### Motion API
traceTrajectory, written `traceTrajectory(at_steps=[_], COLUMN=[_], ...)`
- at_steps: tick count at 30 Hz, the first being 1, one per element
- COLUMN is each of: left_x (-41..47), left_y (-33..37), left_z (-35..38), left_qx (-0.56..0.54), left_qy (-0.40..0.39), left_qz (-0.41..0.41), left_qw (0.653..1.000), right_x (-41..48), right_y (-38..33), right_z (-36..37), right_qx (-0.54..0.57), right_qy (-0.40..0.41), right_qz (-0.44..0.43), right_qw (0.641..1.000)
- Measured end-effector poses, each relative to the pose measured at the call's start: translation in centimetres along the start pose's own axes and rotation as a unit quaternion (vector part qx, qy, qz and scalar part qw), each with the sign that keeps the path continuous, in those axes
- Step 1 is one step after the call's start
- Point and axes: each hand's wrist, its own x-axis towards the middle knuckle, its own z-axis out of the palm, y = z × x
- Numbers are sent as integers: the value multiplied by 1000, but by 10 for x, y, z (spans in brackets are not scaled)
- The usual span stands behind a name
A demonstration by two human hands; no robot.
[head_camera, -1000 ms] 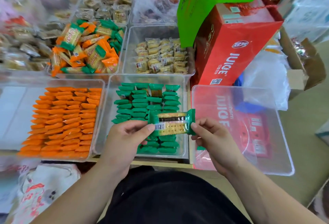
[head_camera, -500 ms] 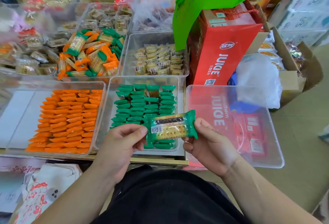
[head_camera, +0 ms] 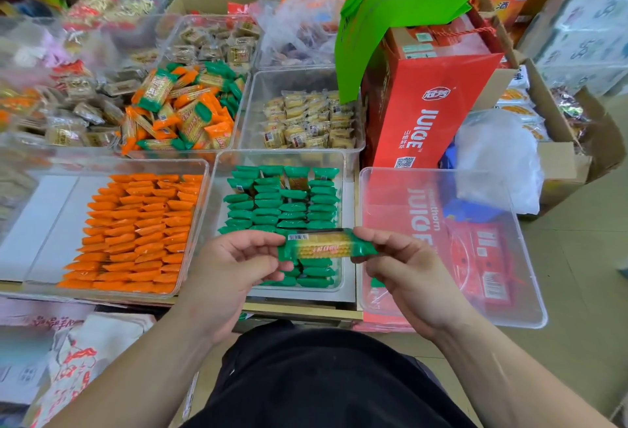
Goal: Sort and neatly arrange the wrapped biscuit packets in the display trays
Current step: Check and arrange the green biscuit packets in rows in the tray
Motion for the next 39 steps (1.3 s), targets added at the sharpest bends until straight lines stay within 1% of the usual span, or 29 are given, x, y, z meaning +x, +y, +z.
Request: traceTrajectory(at_steps=[4,6,9,11,16,18,22,26,32,34,36,37,39], left_x=[2,3,7,8,10,11,17,29,64,84,110,126,158], left_y=[0,0,4,5,1,2,3,-3,-18,-23,-29,-33,-39], left_z=[-2,-2,-1,-1,-3,-3,-3,-3,-12,-18,-26,-31,-38], left_qx=[101,129,65,41,95,95,91,152,191,213,248,271,330], left_qy=[15,20,10,2,0,-1,9,10,13,10,1,-5,-5], left_qz=[22,24,-26,-50,-29,-20,-9,1,-3,10,32,45,79], left_qw=[995,991,997,998,995,995,996,988,982,977,968,961,941], right_x=[1,2,4,5,8,10,15,25,55,72,90,99,116], right_y=[-2,-2,-1,0,1,0,-1,4,6,12,17,18,18], right_z=[0,1,3,4,2,5,11,17,24,26,26,27,29], right_qx=[-88,-102,-44,-38,-88,-85,-31,-58,-90,-135,-210,-254,-356], right_qy=[30,34,10,10,27,28,49,72,51,65,81,89,102], right_qz=[6,24,84,96,65,54,59,19,-5,-11,-29,-45,-93], right_qw=[996,994,995,995,994,995,997,996,995,989,974,962,924])
